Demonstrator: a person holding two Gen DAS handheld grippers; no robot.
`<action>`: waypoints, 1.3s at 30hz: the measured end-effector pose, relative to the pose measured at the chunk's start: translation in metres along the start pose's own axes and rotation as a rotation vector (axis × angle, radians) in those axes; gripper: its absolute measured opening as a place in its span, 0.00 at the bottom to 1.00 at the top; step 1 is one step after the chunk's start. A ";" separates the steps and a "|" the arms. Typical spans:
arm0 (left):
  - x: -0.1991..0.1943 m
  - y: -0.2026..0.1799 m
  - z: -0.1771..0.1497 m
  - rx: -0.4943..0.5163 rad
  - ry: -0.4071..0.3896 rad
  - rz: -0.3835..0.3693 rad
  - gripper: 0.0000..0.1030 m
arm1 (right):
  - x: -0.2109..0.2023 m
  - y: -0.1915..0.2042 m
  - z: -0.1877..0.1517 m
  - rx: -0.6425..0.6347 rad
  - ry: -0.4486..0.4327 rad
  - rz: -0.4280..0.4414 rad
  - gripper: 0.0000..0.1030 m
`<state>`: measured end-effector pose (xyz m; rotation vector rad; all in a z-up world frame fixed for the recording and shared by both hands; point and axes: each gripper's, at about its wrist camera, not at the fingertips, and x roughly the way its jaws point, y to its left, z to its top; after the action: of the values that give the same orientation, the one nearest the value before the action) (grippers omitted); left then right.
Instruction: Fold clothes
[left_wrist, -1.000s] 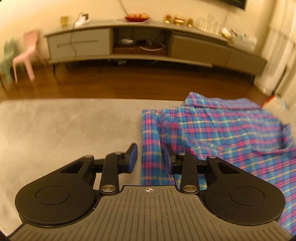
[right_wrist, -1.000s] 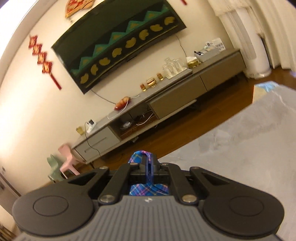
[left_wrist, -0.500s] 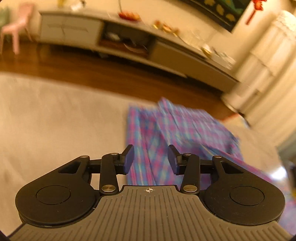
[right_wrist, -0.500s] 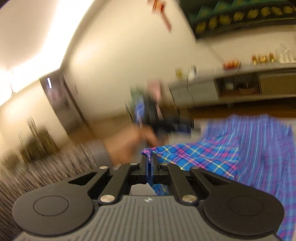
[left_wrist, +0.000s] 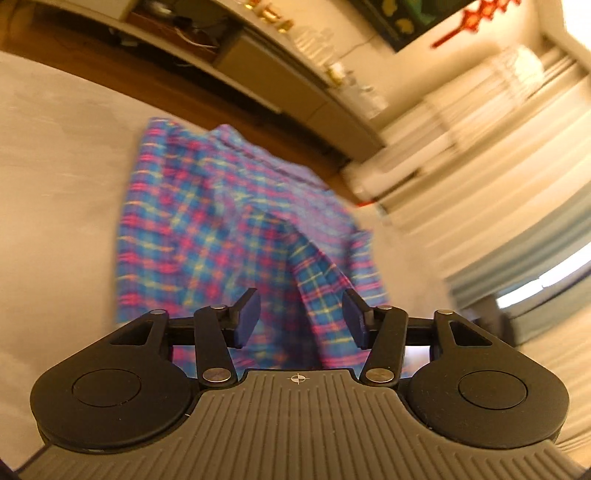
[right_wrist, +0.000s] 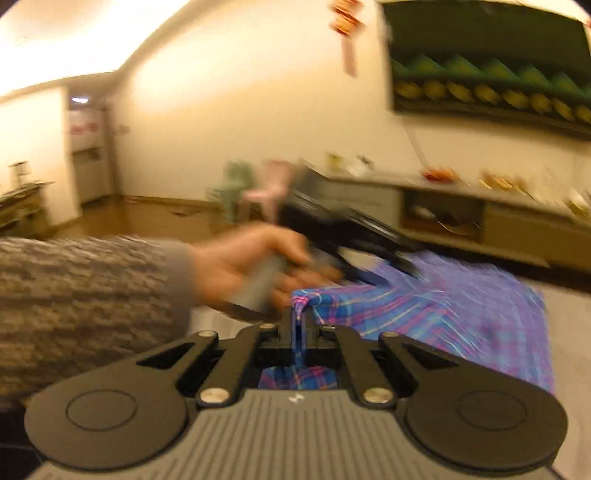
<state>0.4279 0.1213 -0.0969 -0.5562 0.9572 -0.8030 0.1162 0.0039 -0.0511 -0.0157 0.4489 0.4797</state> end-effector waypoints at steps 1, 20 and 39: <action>0.000 0.002 0.001 0.005 0.006 -0.015 0.52 | 0.001 0.008 0.000 -0.025 0.005 0.034 0.02; 0.017 0.023 0.023 0.017 -0.024 0.101 0.03 | 0.007 0.043 -0.054 -0.118 0.220 0.137 0.02; 0.040 0.045 0.041 0.055 -0.015 0.281 0.02 | 0.013 0.050 -0.073 -0.264 0.332 0.101 0.02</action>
<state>0.4931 0.1187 -0.1295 -0.3688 0.9714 -0.5708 0.0733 0.0457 -0.1182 -0.3323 0.7116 0.6368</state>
